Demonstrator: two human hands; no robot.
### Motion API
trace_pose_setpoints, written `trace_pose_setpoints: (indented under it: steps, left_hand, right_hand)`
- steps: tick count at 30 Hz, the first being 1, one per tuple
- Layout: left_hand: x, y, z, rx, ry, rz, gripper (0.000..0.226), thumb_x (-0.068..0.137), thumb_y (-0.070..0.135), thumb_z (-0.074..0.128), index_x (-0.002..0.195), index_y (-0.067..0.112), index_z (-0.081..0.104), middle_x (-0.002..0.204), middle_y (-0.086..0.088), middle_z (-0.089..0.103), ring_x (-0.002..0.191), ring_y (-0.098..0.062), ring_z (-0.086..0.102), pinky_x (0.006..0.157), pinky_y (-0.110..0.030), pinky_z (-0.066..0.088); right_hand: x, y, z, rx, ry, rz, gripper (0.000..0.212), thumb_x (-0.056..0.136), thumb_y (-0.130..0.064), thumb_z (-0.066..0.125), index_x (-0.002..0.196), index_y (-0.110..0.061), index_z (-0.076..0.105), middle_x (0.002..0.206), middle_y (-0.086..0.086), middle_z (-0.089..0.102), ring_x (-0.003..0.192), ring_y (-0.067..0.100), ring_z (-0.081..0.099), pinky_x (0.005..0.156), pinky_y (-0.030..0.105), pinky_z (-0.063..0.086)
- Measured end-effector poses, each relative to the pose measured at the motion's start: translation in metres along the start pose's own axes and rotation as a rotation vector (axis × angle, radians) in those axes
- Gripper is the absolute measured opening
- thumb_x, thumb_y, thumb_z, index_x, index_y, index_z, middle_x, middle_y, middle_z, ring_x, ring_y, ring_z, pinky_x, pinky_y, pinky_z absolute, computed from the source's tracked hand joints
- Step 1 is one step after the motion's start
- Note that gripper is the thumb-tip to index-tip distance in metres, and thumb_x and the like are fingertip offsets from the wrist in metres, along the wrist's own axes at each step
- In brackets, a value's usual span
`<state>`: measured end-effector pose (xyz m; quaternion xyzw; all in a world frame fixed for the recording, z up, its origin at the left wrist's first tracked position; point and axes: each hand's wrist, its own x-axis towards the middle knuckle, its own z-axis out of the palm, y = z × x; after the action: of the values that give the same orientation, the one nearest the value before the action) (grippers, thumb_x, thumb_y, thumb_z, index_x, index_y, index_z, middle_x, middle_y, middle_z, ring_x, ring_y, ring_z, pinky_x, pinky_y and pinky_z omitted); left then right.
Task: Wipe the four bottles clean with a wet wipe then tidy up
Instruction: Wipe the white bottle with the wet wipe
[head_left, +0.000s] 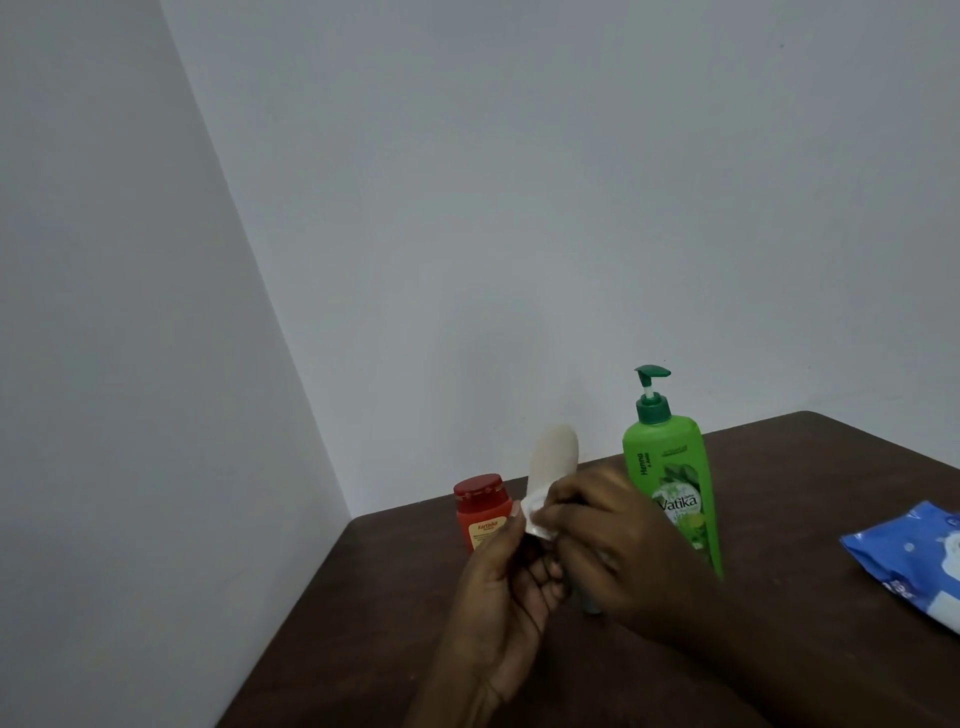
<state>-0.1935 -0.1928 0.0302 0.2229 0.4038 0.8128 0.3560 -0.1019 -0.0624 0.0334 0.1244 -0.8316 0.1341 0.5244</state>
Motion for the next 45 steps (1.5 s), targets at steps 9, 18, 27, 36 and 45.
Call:
trace_pose_setpoints:
  steps: [9,18,27,36,45]
  left_hand:
    - [0.0,-0.001,0.002,0.048,0.028,-0.065,0.039,0.085,0.031,0.068,0.109,-0.001,0.069,0.073,-0.016,0.066,0.055,-0.016,0.06,0.052,-0.025,0.046]
    - [0.0,0.0,0.003,0.02,0.043,-0.035,0.038,0.089,0.03,0.067,0.114,0.001,0.068,0.069,-0.013,0.064,0.05,-0.014,0.059,0.048,-0.025,0.045]
    - [0.001,-0.002,-0.002,0.031,0.052,-0.096,0.03,0.084,0.03,0.072,0.092,0.002,0.063,0.064,-0.01,0.053,0.042,-0.012,0.052,0.042,-0.025,0.042]
    - [0.004,0.0,0.0,-0.069,0.065,-0.102,0.046,0.093,0.031,0.061,0.12,-0.007,0.062,0.061,-0.009,0.054,0.04,-0.01,0.047,0.039,-0.023,0.037]
    - [0.004,0.001,-0.006,-0.124,0.0,-0.161,0.053,0.096,0.03,0.059,0.126,-0.013,0.058,0.06,-0.008,0.049,0.038,-0.008,0.04,0.037,-0.02,0.032]
  right_hand:
    - [0.006,0.015,-0.006,-0.037,0.287,0.212,0.03,0.088,0.0,0.061,0.113,-0.008,0.076,0.107,0.002,0.063,0.1,0.018,0.062,0.088,0.024,0.05]
    - [0.003,0.002,-0.004,-0.026,0.089,0.088,0.029,0.089,-0.008,0.06,0.115,-0.011,0.073,0.108,-0.001,0.061,0.099,0.018,0.058,0.085,0.032,0.048]
    - [0.008,0.02,-0.011,-0.102,0.301,0.239,0.03,0.088,0.0,0.06,0.113,-0.006,0.076,0.102,0.003,0.062,0.096,0.013,0.058,0.085,0.014,0.045]
    - [0.001,0.004,0.003,-0.027,0.068,0.141,0.036,0.093,-0.016,0.051,0.122,-0.01,0.071,0.1,0.0,0.058,0.089,0.014,0.06,0.077,0.027,0.051]
    - [0.006,0.018,-0.007,-0.111,0.245,0.205,0.032,0.094,-0.007,0.053,0.118,-0.007,0.074,0.1,0.003,0.061,0.09,0.01,0.058,0.081,0.006,0.042]
